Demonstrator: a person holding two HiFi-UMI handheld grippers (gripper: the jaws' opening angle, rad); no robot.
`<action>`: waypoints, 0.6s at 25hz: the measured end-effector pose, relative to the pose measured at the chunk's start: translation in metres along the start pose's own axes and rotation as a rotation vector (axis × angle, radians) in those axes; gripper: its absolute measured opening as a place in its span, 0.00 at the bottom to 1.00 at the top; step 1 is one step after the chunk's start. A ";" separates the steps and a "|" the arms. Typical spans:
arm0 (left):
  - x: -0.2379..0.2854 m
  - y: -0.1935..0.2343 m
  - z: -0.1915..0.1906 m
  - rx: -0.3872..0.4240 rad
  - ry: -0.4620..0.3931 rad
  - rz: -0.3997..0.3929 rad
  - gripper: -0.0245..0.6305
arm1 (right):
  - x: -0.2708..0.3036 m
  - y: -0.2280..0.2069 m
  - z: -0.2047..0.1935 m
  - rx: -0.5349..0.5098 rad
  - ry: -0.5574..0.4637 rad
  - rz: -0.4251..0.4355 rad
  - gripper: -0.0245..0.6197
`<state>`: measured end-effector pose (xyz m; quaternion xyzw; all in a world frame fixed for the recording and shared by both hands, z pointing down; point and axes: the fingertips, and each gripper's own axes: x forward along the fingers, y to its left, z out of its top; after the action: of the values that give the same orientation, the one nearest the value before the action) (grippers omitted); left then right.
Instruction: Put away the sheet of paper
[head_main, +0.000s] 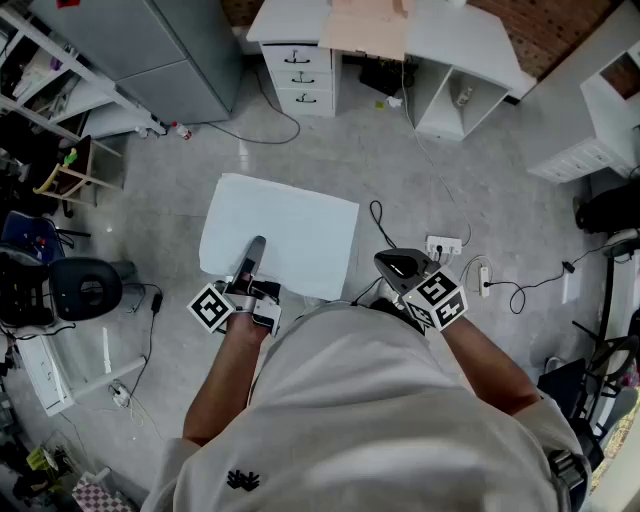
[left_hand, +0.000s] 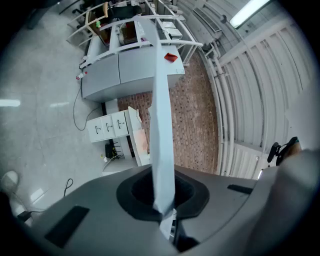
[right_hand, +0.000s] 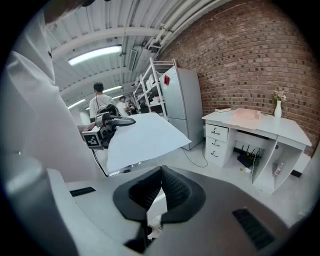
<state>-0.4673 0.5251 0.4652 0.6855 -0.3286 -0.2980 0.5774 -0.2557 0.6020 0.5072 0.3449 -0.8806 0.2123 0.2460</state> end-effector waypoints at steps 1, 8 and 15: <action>-0.011 0.003 0.011 -0.010 0.004 0.002 0.07 | 0.008 0.011 0.005 0.000 0.001 -0.009 0.08; -0.049 0.016 0.075 -0.037 0.023 -0.025 0.07 | 0.049 0.059 0.037 -0.031 0.022 -0.053 0.08; -0.017 0.018 0.092 -0.077 0.014 -0.077 0.07 | 0.065 0.034 0.053 -0.027 0.039 -0.079 0.08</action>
<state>-0.5519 0.4814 0.4687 0.6767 -0.2864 -0.3277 0.5939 -0.3369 0.5629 0.4964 0.3720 -0.8640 0.1971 0.2761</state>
